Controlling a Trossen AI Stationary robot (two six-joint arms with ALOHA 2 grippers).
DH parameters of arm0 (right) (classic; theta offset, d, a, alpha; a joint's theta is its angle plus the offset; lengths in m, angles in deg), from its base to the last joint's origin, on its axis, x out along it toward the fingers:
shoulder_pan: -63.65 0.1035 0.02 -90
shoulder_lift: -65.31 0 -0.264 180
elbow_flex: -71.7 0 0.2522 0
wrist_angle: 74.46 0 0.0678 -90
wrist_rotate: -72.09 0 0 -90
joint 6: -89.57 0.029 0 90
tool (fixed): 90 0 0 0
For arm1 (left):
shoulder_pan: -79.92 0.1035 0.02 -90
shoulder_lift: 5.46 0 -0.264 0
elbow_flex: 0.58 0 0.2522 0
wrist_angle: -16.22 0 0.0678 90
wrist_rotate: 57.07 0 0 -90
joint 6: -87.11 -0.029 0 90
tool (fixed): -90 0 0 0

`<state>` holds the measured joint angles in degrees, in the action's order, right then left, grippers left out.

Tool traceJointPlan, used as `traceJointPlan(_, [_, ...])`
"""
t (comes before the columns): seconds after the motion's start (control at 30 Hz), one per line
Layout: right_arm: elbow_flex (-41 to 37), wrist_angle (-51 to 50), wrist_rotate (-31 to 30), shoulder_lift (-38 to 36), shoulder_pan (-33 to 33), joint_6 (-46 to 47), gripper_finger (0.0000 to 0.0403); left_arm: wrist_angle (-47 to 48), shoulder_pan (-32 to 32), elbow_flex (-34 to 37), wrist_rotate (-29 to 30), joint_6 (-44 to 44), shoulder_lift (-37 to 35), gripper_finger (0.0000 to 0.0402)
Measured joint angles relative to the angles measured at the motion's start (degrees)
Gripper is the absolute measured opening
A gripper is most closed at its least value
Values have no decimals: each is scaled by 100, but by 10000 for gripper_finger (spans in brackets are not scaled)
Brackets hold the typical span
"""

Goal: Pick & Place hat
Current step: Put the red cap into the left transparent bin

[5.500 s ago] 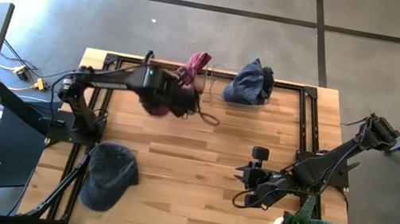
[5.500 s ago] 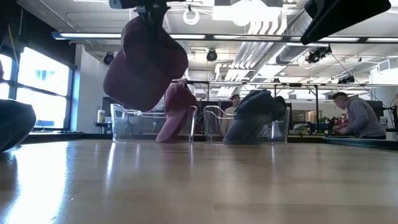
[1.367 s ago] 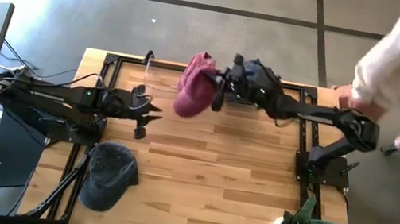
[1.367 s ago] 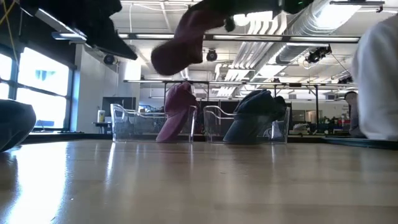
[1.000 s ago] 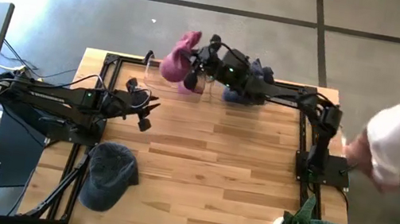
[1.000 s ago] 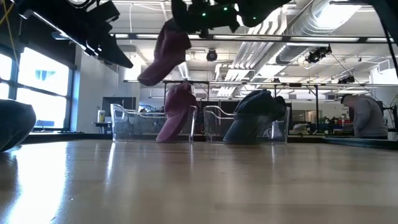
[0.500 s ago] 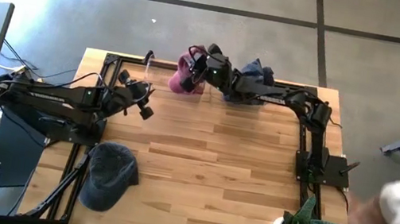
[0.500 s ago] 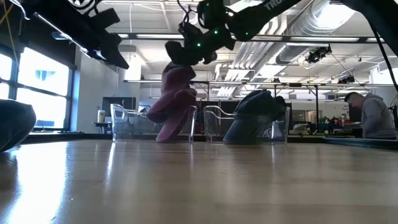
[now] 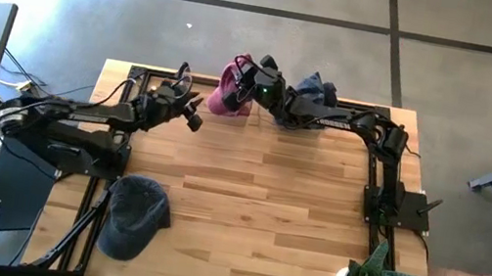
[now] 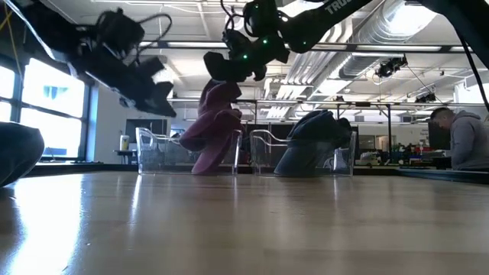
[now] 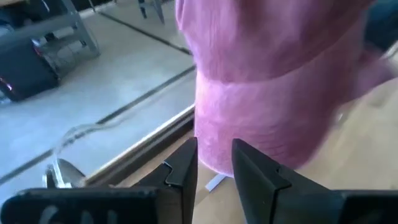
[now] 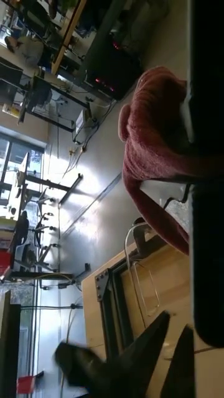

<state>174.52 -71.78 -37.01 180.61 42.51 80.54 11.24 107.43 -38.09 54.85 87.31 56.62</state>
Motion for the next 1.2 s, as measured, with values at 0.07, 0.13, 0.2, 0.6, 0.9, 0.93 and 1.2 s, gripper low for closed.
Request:
traceJointPlan(0.07, [0,9,18,0,0,2,11,-385,254,5,-436,-1,430,94])
traceJointPlan(0.13, [0,8,21,0,0,8,10,-879,443,4,-887,-4,881,94])
traceJointPlan(0.2, [0,12,34,-2,0,74,6,-1240,572,3,-1113,-5,1282,94])
traceJointPlan(0.6, [0,-102,425,-2,-11,425,18,-1578,900,-530,-1342,-128,2243,94])
traceJointPlan(0.9, [0,-475,729,-2,-81,772,22,-1576,902,-550,-826,-300,2243,94])
traceJointPlan(0.93, [0,-511,730,-2,-83,771,24,-1576,899,-550,-826,-317,2243,94])
traceJointPlan(1.2, [0,-596,770,-2,-91,770,46,-1269,898,-550,-434,-447,2170,94])
